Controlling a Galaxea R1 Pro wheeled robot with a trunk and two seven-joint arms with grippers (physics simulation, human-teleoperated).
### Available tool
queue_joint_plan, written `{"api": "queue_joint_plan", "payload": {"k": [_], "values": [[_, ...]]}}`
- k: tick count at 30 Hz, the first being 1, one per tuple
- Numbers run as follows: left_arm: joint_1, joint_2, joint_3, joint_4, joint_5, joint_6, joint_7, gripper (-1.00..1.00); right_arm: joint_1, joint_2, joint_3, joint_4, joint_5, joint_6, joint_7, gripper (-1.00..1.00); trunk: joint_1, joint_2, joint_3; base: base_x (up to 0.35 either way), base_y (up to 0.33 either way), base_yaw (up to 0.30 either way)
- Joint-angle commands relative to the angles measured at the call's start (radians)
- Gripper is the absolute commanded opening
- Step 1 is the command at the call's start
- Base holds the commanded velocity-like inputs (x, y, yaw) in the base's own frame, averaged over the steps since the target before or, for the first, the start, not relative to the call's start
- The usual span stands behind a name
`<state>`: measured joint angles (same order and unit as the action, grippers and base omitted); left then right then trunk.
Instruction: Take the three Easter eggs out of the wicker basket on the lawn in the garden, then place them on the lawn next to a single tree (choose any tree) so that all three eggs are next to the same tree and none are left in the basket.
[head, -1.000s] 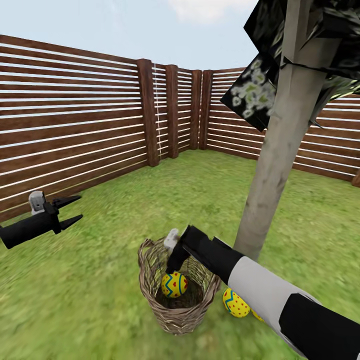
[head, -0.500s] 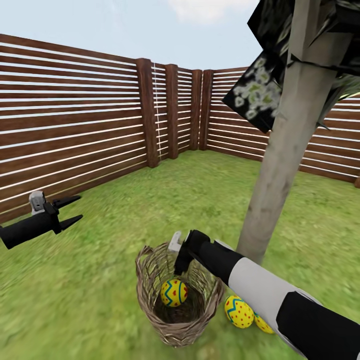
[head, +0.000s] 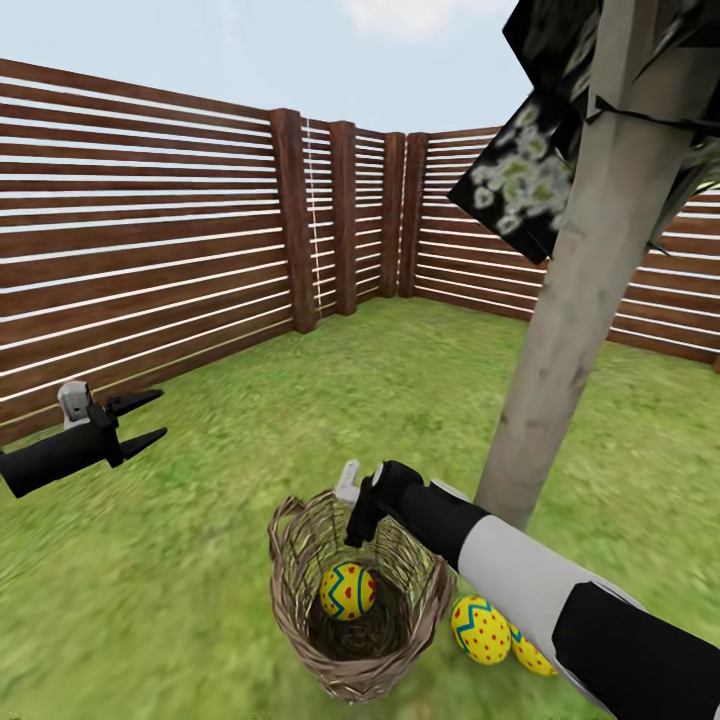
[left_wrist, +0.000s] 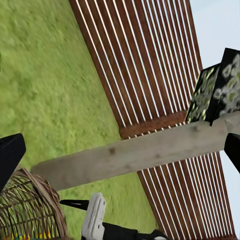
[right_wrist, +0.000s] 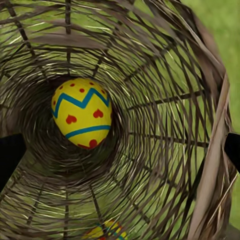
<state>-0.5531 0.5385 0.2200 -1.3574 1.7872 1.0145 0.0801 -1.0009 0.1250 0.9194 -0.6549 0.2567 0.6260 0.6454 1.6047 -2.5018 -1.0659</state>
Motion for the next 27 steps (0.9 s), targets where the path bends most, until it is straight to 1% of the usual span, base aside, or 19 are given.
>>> {"api": "queue_joint_plan", "payload": {"k": [1, 3, 6, 8, 10, 11, 14, 16, 20, 25, 27], "values": [[-0.001, 0.0, 0.001, -0.007, 0.009, 0.004, 0.008, 1.0, -0.001, 0.0, 0.0, 0.005, 0.011, -0.001, 0.006, 1.0, 0.0, -0.001, -0.005, 0.0, 0.0, 0.0], [-0.001, 0.0, 0.001, -0.015, 0.009, 0.004, 0.009, 1.0, -0.001, 0.0, -0.001, 0.021, 0.015, -0.013, -0.007, 1.0, 0.001, -0.001, -0.013, 0.0, 0.0, 0.0], [-0.001, 0.0, 0.001, -0.02, 0.009, 0.003, 0.009, 1.0, -0.005, 0.004, -0.002, 0.047, 0.044, -0.037, -0.063, 1.0, 0.002, -0.002, -0.024, 0.0, 0.0, 0.0], [-0.001, 0.0, 0.001, -0.021, 0.009, 0.003, 0.009, 1.0, -0.005, 0.007, -0.002, 0.065, 0.064, -0.044, -0.084, 1.0, 0.003, -0.002, -0.032, 0.0, 0.0, 0.0], [-0.001, 0.0, 0.001, -0.021, 0.009, 0.003, 0.009, 1.0, -0.006, 0.011, -0.002, 0.082, 0.073, -0.06, -0.093, 1.0, 0.004, -0.003, -0.04, 0.0, 0.0, 0.0], [-0.001, 0.0, 0.001, -0.022, 0.009, 0.003, 0.009, 1.0, -0.006, 0.013, -0.002, 0.093, 0.076, -0.082, -0.096, 1.0, 0.005, -0.003, -0.044, 0.0, 0.0, 0.0], [-0.001, -0.001, 0.001, -0.022, 0.009, 0.003, 0.009, 1.0, -0.007, 0.015, -0.002, 0.113, 0.075, -0.134, -0.099, 1.0, 0.006, -0.004, -0.055, 0.0, 0.0, 0.0], [-0.001, -0.001, 0.001, -0.022, 0.009, 0.003, 0.009, 1.0, -0.008, 0.023, -0.003, 0.12, 0.074, -0.153, -0.1, 1.0, 0.007, -0.004, -0.063, 0.0, 0.0, 0.0], [-0.001, -0.002, 0.001, -0.022, 0.009, 0.003, 0.009, 1.0, -0.008, 0.045, -0.004, 0.14, 0.073, -0.162, -0.101, 1.0, 0.009, -0.005, -0.078, 0.0, 0.0, 0.0], [-0.001, -0.002, 0.0, -0.021, 0.009, 0.004, 0.009, 1.0, -0.008, 0.05, -0.003, 0.143, 0.077, -0.163, -0.102, 1.0, 0.011, -0.006, -0.098, 0.0, 0.0, 0.0], [-0.001, -0.002, 0.001, -0.021, 0.009, 0.004, 0.009, 1.0, -0.008, 0.05, -0.002, 0.142, 0.079, -0.162, -0.114, 1.0, 0.012, -0.007, -0.105, 0.0, 0.0, 0.0]]}}
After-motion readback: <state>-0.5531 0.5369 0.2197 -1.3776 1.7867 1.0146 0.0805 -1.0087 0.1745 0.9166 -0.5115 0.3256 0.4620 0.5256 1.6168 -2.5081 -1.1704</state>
